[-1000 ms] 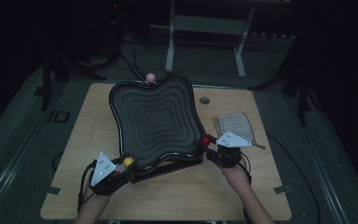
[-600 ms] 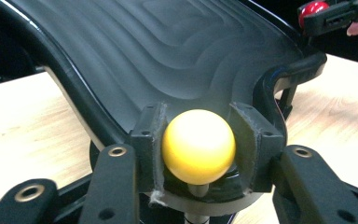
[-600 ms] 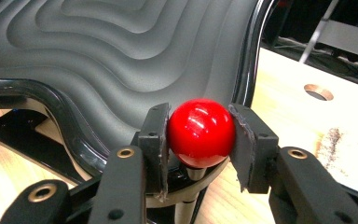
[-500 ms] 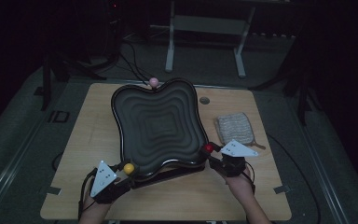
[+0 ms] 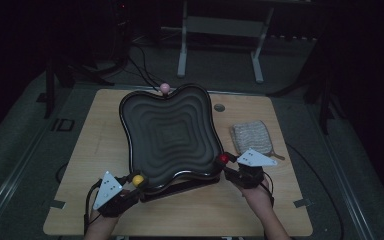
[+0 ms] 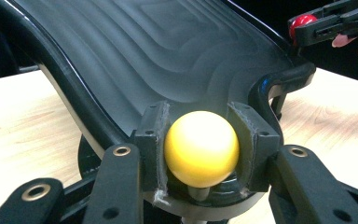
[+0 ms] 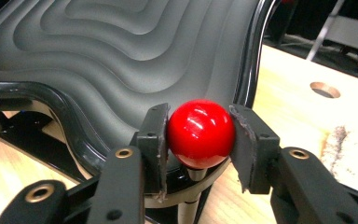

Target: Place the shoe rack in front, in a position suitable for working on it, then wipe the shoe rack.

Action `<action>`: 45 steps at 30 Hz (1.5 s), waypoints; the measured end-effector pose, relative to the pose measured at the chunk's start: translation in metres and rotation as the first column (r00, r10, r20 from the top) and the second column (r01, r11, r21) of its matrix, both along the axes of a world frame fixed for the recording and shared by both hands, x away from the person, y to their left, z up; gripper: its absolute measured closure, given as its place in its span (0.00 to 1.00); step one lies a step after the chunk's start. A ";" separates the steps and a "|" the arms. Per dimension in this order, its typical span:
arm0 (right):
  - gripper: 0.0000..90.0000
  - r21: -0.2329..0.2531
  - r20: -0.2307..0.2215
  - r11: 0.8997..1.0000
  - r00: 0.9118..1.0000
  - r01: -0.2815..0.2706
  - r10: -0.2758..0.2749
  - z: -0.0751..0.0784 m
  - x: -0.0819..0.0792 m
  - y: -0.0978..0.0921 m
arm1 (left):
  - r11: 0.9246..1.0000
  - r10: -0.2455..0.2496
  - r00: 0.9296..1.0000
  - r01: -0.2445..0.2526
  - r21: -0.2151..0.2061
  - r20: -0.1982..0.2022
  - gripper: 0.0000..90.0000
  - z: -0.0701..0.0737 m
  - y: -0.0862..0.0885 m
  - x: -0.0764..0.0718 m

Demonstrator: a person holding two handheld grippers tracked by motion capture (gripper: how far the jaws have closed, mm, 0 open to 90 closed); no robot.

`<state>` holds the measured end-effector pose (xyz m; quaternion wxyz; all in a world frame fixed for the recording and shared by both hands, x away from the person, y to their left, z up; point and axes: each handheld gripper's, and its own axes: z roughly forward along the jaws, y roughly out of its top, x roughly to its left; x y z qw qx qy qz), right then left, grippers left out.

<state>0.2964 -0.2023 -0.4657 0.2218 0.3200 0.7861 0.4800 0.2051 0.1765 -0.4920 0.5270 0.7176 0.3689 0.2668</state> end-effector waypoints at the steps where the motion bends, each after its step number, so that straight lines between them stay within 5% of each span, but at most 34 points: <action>1: 0.62 0.005 -0.002 1.000 1.000 0.003 -0.003 0.001 0.000 -0.001 | 1.000 0.000 1.000 0.000 -0.001 0.002 0.66 0.000 0.000 0.000; 7: 0.50 0.004 0.010 1.000 1.000 0.007 -0.007 0.008 0.000 -0.007 | 1.000 -0.012 1.000 0.012 -0.013 0.006 0.66 -0.002 0.001 0.001; 11: 0.45 0.090 0.031 0.996 0.999 0.009 -0.012 0.019 -0.004 -0.019 | 1.000 -0.013 1.000 0.013 -0.006 0.003 0.66 -0.001 0.001 0.001; 21: 0.23 0.092 0.016 0.987 0.991 0.131 -0.133 0.034 0.019 -0.057 | 1.000 -0.011 1.000 0.011 -0.013 0.007 0.66 -0.002 0.001 0.000; 24: 0.31 0.100 0.007 0.982 0.986 0.162 -0.164 0.032 0.026 -0.066 | 1.000 -0.012 1.000 0.013 -0.010 0.007 0.66 -0.002 0.001 0.000; 29: 0.28 0.095 -0.001 0.980 0.985 0.174 -0.175 0.026 0.036 -0.074 | 1.000 -0.019 1.000 0.019 -0.010 0.005 0.66 -0.001 0.002 0.001; 32: 0.21 0.082 -0.005 0.970 0.974 0.228 -0.228 0.024 0.049 -0.078 | 1.000 -0.018 1.000 0.018 -0.005 -0.002 0.66 0.000 0.002 0.001; 37: 0.22 0.092 -0.017 0.965 0.969 0.246 -0.246 0.023 0.073 -0.085 | 1.000 -0.024 1.000 0.024 -0.002 -0.020 0.66 0.002 0.002 0.002; 45: 0.31 0.075 -0.068 0.948 0.950 0.309 -0.304 0.015 0.115 -0.092 | 0.999 -0.036 0.999 0.036 -0.002 -0.025 0.66 0.002 0.003 0.003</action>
